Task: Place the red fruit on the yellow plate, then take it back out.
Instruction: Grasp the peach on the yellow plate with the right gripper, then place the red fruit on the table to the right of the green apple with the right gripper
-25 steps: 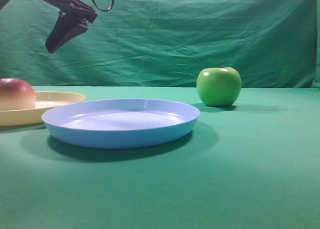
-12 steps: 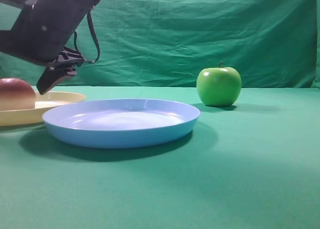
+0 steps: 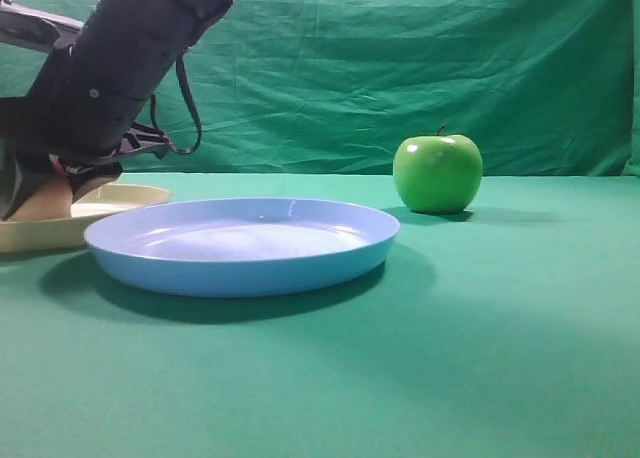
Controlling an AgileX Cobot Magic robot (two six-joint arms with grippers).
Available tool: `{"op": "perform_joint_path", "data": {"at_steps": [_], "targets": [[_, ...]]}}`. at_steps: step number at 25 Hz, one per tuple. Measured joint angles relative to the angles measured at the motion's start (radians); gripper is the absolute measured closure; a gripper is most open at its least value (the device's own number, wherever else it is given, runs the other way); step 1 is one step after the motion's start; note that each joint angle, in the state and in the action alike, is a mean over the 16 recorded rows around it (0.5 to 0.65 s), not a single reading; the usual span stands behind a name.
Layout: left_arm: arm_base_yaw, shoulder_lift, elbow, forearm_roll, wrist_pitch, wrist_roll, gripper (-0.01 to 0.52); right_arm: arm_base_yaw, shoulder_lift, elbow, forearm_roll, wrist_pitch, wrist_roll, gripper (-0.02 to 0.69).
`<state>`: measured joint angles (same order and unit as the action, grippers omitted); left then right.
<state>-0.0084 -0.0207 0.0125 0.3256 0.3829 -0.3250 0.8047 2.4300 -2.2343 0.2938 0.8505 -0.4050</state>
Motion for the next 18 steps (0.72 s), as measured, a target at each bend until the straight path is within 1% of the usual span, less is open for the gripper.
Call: {"op": "perform_joint_path", "data": {"at_steps": [6, 11, 14, 18], "targets": [[0.000, 0.000, 0.000, 0.000, 0.000, 0.000, 0.514, -0.038, -0.113, -0.010, -0.086, 0.172, 0.088, 0.457], [0.000, 0.000, 0.000, 0.000, 0.000, 0.000, 0.514, -0.062, -0.222, 0.023, -0.136, 0.276, 0.141, 0.465], [0.000, 0.000, 0.000, 0.000, 0.000, 0.000, 0.514, -0.074, -0.304, 0.090, -0.156, 0.303, 0.165, 0.467], [0.000, 0.000, 0.000, 0.000, 0.000, 0.000, 0.514, -0.095, -0.446, 0.248, -0.179, 0.280, 0.197, 0.467]]}}
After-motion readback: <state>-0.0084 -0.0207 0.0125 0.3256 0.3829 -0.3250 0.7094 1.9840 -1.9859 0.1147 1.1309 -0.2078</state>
